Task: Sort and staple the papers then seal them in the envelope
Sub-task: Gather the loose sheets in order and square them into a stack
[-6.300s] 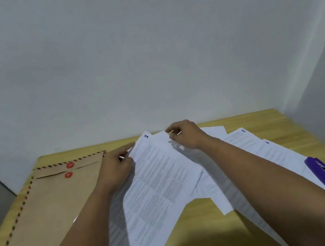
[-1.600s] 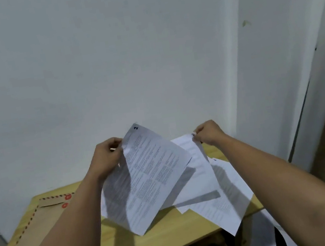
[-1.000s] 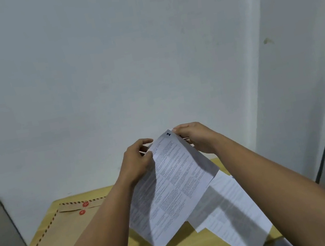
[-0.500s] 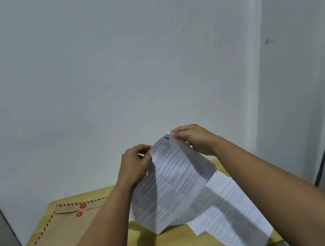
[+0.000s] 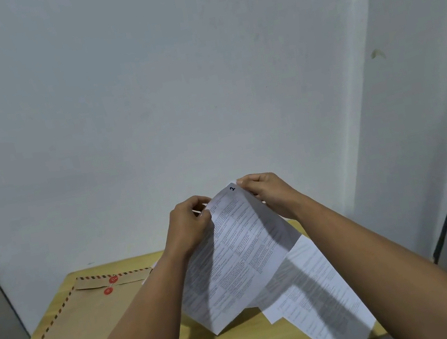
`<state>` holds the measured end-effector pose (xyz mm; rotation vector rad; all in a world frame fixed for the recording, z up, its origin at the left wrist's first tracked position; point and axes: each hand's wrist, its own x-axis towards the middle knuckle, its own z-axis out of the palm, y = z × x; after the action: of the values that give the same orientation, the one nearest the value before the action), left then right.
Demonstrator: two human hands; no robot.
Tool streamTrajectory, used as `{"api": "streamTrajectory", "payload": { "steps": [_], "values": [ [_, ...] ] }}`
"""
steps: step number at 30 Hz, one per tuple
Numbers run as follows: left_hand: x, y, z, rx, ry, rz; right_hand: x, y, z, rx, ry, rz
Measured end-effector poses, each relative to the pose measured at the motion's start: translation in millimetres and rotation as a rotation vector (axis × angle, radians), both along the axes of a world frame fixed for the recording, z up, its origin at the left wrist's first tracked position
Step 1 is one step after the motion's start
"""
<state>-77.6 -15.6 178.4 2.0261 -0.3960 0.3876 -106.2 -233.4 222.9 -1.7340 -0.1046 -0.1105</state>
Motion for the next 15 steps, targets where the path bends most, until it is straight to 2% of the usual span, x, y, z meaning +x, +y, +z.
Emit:
{"api": "streamTrajectory", "payload": {
  "steps": [8,15],
  "values": [
    [0.4,-0.9,-2.1,-0.091,0.012,0.011,1.0,-4.6,-20.8,-0.074,-0.14,-0.02],
    [-0.6,2.5,-0.3,0.025,0.047,-0.124,4.5,-2.5,-20.9,-0.055,-0.18,-0.029]
  ]
}}
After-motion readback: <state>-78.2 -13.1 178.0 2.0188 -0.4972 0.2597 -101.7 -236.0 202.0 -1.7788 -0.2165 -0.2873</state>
